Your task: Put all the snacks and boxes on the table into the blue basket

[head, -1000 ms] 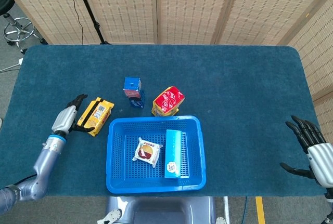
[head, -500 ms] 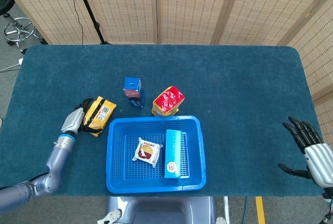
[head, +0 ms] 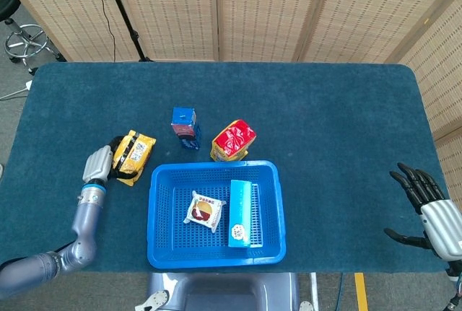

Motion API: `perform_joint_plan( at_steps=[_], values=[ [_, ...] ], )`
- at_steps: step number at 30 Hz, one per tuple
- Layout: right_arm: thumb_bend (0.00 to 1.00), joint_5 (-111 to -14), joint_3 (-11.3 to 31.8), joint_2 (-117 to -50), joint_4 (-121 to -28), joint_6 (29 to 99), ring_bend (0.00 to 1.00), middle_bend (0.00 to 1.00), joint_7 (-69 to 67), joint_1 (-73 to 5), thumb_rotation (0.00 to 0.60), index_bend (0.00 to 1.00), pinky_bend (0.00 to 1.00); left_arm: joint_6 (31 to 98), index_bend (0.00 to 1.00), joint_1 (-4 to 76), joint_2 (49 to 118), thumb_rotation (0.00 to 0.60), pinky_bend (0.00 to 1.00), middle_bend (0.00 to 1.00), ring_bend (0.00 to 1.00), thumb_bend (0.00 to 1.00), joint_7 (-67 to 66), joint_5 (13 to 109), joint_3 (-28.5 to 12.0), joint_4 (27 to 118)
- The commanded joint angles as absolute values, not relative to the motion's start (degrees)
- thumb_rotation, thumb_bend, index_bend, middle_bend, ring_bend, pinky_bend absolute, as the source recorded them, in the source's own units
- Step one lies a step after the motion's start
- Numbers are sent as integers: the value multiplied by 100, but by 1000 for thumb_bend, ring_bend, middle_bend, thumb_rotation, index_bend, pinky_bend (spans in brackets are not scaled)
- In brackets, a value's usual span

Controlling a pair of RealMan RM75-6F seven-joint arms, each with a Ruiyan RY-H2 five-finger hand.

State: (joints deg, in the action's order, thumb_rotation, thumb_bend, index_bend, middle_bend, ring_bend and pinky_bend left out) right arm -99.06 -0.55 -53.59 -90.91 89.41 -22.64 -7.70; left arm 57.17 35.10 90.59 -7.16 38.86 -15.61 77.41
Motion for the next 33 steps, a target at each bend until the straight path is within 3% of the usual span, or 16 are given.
perform_joint_plan(
  at_steps=[1, 8, 13, 16, 23, 33],
  values=[
    [0, -9915, -59, -5356, -9083, 8954, 0, 0, -2285, -768, 600, 0, 44, 5893, 582, 3393, 8895, 600, 645, 444, 547, 353, -573, 4097, -1647, 7960],
    [0, -9938, -71, -5359, -9094, 8945, 0, 0, -2274, -779, 600, 0, 44, 6081, 582, 2989, 8071, 600, 644, 444, 545, 354, 245, 5055, -1767, 8830],
    [0, -9965, -93, -5362, -9145, 8922, 0, 0, -2190, -782, 600, 0, 44, 6158, 579, 2652, 7249, 600, 645, 444, 536, 354, 1246, 6553, -1601, 9621],
    [0, -9993, -105, -5360, -9181, 8931, 0, 0, -2141, -778, 600, 0, 44, 6148, 579, 2618, 6856, 600, 645, 444, 534, 344, 1839, 7834, -1282, 9954],
    [0, -9959, -104, -5360, -9191, 8916, 0, 0, -2125, -778, 600, 0, 44, 6143, 566, 2771, 6614, 600, 645, 436, 524, 318, 2225, 9362, -637, 10406],
    [0, -9928, -100, -5367, -9159, 8901, 0, 0, -2150, -783, 600, 0, 44, 5699, 554, 3142, 6801, 600, 645, 428, 512, 306, 1808, 9834, -208, 10545]
  ],
)
